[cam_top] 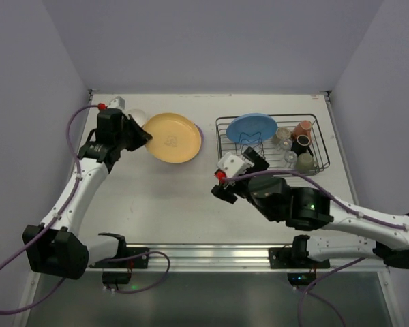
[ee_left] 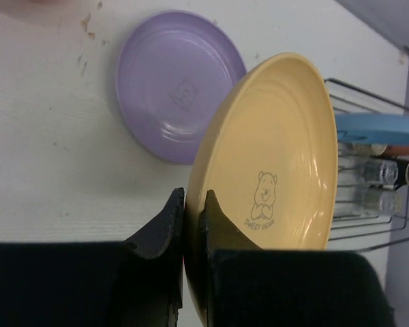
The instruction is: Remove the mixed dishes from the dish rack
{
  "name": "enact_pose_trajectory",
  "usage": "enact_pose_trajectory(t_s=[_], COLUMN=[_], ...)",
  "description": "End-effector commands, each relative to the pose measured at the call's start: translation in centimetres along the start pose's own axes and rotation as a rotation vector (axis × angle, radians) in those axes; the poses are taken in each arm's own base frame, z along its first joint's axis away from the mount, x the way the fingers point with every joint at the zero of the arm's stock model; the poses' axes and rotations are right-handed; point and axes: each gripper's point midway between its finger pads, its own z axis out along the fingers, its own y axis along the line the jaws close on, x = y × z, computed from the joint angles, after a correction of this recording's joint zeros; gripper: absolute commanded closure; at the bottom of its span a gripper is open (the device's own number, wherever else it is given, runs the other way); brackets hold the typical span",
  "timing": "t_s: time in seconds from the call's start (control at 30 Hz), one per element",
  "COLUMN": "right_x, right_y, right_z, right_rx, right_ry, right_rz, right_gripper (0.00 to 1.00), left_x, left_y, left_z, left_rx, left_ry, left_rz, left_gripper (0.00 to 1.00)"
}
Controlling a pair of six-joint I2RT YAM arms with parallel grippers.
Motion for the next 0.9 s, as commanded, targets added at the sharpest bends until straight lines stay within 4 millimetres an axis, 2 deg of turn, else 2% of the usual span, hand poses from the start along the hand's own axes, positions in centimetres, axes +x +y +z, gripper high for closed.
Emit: enact_pose_trajectory(t_s=[0.0, 0.03, 0.07, 0.1, 0.13, 0.17, 0.2, 0.3, 0.33, 0.4, 0.43, 0.5, 0.53, 0.67, 0.87], right_x=[-3.1, -3.7, -3.8, -3.9, -4.2, -4.0, -3.9, -3.5, -3.4, -3.0, -2.9, -2.7, -2.6, -2.6, -2.6], right_y=[-5.8, -5.7, -6.4, -6.4, -6.1, -6.2, -6.2, -6.1, -6.0, -5.9, -6.1, -6.0, -6.0, -6.0, -5.3], right_z=[-2.6, -3.3, -4.8, -5.4, -5.9, -6.6, -7.0, -8.0, -8.1, -8.6, -8.8, -9.2, -9.2, -9.4, -8.7], right_rx=[0.253, 0.209, 0.193, 0.166, 0.124, 0.100, 0.086, 0.042, 0.032, 0.013, 0.013, 0.000, -0.002, -0.010, -0.013], right_ry=[-0.242, -0.305, -0.379, -0.407, -0.434, -0.447, -0.452, -0.463, -0.467, -0.480, -0.486, -0.503, -0.504, -0.511, -0.494], right_rz=[0.376, 0.468, 0.541, 0.583, 0.619, 0.656, 0.671, 0.705, 0.714, 0.722, 0.728, 0.732, 0.732, 0.725, 0.689], right_gripper=[0.01, 0.01, 0.01, 0.01, 0.01, 0.01, 0.01, 0.01, 0.01, 0.01, 0.01, 0.01, 0.01, 0.01, 0.01], left_x=[-3.2, -2.3, -2.7, -3.7, -3.5, -4.2, -4.9, -5.6, -5.0, -5.5, -5.2, -5.3, -4.7, -4.0, -3.5], left_y=[-1.7, -0.8, 0.0, -0.2, 0.4, 0.6, 0.4, 0.8, 1.4, 1.4, 2.5, 3.2, 3.9, 5.6, 5.9], left_z=[2.3, 3.4, 4.4, 5.0, 6.3, 6.9, 7.4, 9.8, 11.2, 12.2, 13.5, 14.4, 15.3, 16.3, 16.7], left_rx=[0.130, 0.121, 0.097, 0.110, 0.090, 0.079, 0.089, 0.080, 0.059, 0.051, 0.009, -0.038, -0.060, -0.143, -0.160], left_ry=[-0.182, -0.184, -0.214, -0.258, -0.249, -0.270, -0.298, -0.299, -0.276, -0.270, -0.266, -0.256, -0.238, -0.224, -0.200], left_rz=[-0.199, -0.226, -0.245, -0.266, -0.276, -0.279, -0.270, -0.272, -0.269, -0.261, -0.259, -0.258, -0.255, -0.248, -0.205], left_gripper=[1.00, 1.00, 1.00, 1.00, 1.00, 1.00, 1.00, 1.00, 1.00, 1.00, 1.00, 1.00, 1.00, 1.00, 0.82])
